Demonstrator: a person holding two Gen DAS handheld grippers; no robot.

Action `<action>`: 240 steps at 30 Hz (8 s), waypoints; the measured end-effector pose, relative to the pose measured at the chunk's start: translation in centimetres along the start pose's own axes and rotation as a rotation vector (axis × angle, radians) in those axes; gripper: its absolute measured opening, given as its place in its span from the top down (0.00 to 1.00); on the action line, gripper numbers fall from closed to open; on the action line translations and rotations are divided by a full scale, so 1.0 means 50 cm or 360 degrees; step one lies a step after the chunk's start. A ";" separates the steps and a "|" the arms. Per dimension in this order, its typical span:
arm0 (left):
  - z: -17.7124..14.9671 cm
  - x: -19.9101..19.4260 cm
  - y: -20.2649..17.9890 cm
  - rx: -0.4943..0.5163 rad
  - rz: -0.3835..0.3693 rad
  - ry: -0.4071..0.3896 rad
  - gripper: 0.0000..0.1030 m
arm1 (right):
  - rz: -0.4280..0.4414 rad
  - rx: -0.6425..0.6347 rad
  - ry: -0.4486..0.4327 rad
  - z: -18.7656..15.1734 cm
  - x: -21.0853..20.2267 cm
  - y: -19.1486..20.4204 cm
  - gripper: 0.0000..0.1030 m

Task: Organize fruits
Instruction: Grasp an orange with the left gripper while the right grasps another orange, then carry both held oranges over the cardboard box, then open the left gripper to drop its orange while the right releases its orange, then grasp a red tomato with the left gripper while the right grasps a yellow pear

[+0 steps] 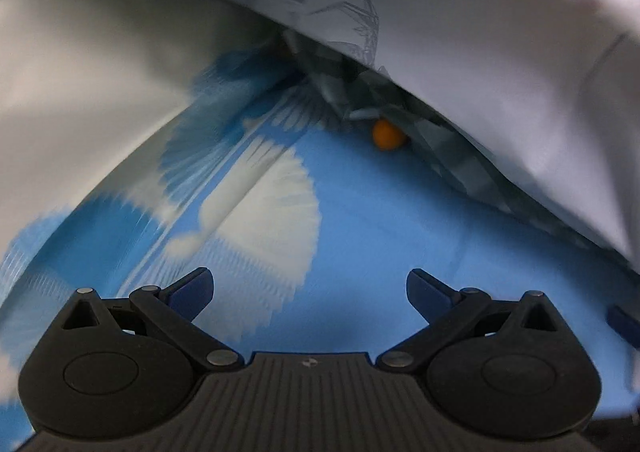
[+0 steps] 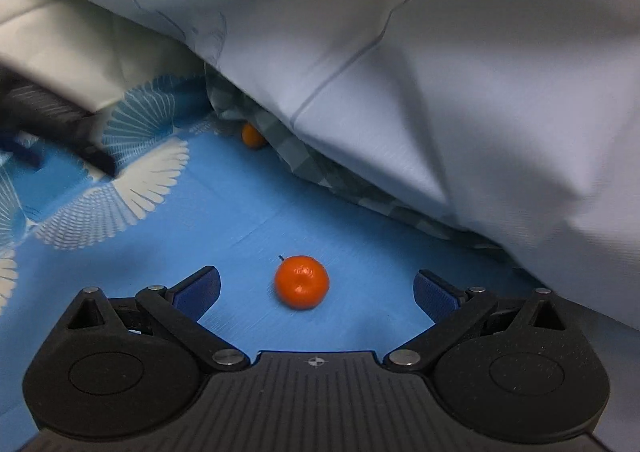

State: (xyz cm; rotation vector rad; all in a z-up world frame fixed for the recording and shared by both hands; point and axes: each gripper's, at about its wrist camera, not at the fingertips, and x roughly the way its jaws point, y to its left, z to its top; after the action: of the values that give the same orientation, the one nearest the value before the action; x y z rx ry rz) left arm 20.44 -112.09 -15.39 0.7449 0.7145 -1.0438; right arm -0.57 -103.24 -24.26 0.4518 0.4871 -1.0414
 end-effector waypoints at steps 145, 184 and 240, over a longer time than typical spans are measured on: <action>-1.510 -2.232 0.287 -0.0710 0.1060 -0.0556 0.60 | 0.2090 -0.0783 -0.0621 -0.194 -2.008 0.436 0.63; -1.838 -1.243 0.618 -0.1253 0.0912 0.0184 0.00 | 0.1517 -0.1425 0.0205 -0.782 -1.371 0.977 0.27; -1.137 -0.498 0.523 -0.0783 0.0006 0.0116 0.34 | 0.0617 -0.0661 0.0106 -0.522 -0.614 0.697 0.73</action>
State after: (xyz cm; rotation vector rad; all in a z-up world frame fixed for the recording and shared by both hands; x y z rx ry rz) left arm 27.30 -45.39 -21.82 0.3581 0.9861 -0.7932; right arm 13.36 -51.84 -23.25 0.1981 0.6296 -0.5333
